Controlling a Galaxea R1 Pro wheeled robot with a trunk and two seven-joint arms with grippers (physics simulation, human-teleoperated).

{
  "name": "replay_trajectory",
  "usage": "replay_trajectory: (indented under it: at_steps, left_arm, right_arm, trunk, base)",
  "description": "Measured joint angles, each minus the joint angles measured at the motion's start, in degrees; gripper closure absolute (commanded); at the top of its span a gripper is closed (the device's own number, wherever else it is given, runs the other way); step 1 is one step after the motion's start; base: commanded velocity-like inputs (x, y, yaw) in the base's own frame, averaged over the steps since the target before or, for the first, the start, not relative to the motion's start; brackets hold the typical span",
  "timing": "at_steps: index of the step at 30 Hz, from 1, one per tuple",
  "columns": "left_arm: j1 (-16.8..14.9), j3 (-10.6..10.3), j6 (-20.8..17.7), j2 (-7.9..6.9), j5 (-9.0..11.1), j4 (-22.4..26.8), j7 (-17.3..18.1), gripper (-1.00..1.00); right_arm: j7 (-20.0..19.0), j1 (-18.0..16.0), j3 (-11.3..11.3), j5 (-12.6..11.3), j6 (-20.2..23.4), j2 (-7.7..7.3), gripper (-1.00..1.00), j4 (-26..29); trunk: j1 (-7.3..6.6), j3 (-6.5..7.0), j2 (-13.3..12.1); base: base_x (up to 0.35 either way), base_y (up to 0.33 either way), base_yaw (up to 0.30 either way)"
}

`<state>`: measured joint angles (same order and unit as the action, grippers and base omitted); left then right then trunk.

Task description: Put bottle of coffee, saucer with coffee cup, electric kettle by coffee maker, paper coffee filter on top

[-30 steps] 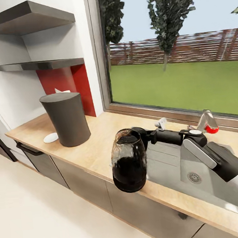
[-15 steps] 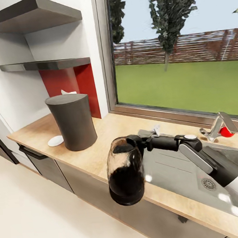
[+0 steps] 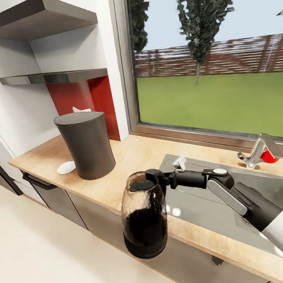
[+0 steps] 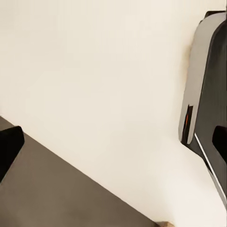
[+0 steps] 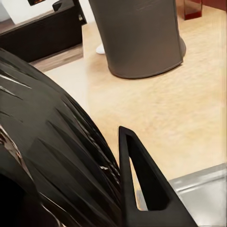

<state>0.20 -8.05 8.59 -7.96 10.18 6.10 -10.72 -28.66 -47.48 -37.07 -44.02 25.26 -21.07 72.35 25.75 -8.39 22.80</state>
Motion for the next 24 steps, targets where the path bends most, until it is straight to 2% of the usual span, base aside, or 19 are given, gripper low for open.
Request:
replay_trajectory:
  at_steps: [5,8,14,15,16,17,18,19,21,24]
  left_arm:
    - [-0.04,-0.01,1.60,-1.61,-1.65,1.64,1.61,-1.00]
    - [-0.01,-0.04,2.57,-2.57,-1.88,2.61,2.58,-1.00]
    - [0.03,0.03,4.50,-4.51,-1.91,4.50,4.52,-1.00]
    - [0.05,-0.28,15.83,-5.53,-2.01,4.43,17.36,-1.00]
    - [0.09,-0.20,16.58,-5.62,-1.98,4.31,18.47,-1.00]
    - [0.22,-0.19,16.68,-5.69,-1.98,4.29,18.60,-1.00]
    - [0.36,-0.22,16.77,-5.77,-1.99,4.25,18.66,-1.00]
    - [0.48,-0.26,16.87,-5.86,-1.99,4.17,18.70,-1.00]
    - [0.64,-0.25,17.03,-6.18,-1.99,4.13,18.76,-1.00]
    - [0.72,-0.31,17.16,-7.13,-1.99,4.08,19.33,-1.00]
  right_arm:
    - [0.94,-0.01,1.29,0.00,-0.04,0.13,1.00,-1.73]
    - [2.06,0.00,2.26,-0.04,-0.01,0.30,1.00,-2.77]
    - [4.24,0.00,4.18,-0.11,0.13,2.07,1.00,-4.49]
    - [11.99,0.02,5.77,-0.70,0.34,5.12,1.00,-4.18]
    - [22.53,0.01,8.75,-1.13,0.37,6.51,1.00,-3.67]
    - [29.09,-0.03,12.90,1.21,0.43,7.18,1.00,-3.08]
    - [31.42,-0.03,13.27,1.35,0.45,8.07,1.00,-2.18]
    - [33.83,0.01,12.45,-0.48,0.28,8.95,1.00,-1.08]
    - [39.54,0.00,12.62,0.39,0.40,10.26,1.00,1.24]
    - [44.69,0.00,12.67,0.14,0.36,11.88,1.00,4.23]
  trunk:
    - [0.00,0.00,0.00]
    - [0.00,0.00,0.00]
    - [0.00,0.00,0.00]
    - [-0.01,0.00,0.01]
    - [-0.01,0.00,0.01]
    - [0.01,0.01,-0.01]
    - [0.00,0.01,0.00]
    - [0.00,0.00,0.00]
    - [0.00,0.01,-0.01]
    - [0.00,0.01,0.00]
  base:
    - [0.000,0.000,0.000]
    - [0.000,0.000,0.000]
    - [0.000,0.000,0.000]
    - [0.000,0.000,0.000]
    - [0.000,0.000,0.000]
    - [0.000,0.000,0.000]
    - [0.000,0.000,0.000]
    - [0.000,0.000,0.000]
    - [0.000,0.000,0.000]
    - [0.000,0.000,0.000]
